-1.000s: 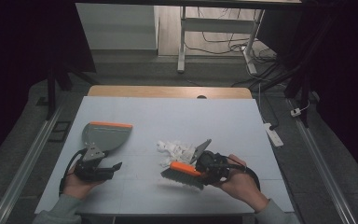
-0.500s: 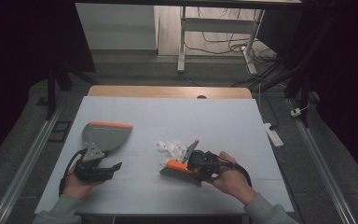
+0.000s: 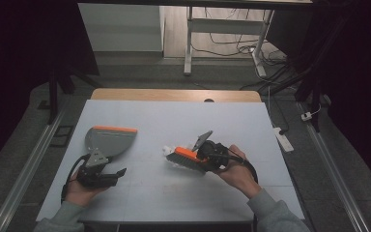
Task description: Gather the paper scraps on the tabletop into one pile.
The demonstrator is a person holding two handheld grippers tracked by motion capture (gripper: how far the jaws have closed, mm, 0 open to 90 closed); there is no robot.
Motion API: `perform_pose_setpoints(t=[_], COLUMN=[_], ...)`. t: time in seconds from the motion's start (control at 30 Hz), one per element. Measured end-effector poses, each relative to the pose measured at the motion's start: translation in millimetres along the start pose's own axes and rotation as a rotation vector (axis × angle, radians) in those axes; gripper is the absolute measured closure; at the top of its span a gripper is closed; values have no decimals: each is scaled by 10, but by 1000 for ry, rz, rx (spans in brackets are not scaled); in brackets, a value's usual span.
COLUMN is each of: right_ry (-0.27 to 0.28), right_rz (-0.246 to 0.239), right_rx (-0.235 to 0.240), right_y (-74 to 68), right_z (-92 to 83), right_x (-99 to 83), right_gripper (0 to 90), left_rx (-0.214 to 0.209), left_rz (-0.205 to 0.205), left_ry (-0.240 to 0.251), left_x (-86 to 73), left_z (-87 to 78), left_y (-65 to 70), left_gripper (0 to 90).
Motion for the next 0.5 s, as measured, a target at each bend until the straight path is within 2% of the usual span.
perform_pose_setpoints(t=[0.13,0.27,0.37,0.5], right_ry=[97,128,141,163], right_rz=[56,106,176,271], right_rx=[5,-50,-72,-50], right_y=[47,204,332,418], right_z=[-267,-472,-537,-513], right_x=[69,48,-15,-19], right_gripper=[676,675,675,675], left_rx=[0,-1,-2,0], left_rz=[2,4,2,4], left_ry=[-2,0,1,-2], left_x=[0,3,4,4], left_z=[5,1,0,8], left_y=[6,16,13,14], left_gripper=[310,310,310,310])
Point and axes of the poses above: each handheld gripper's, and its own axes: z roughly forward along the jaws, x roughly out of its top, y roughly to its right, the point moved 8 cm from there along z, roughly forward along the jaws, and after that the axes turned 6 degrees about -z, right-handed, at the moved point
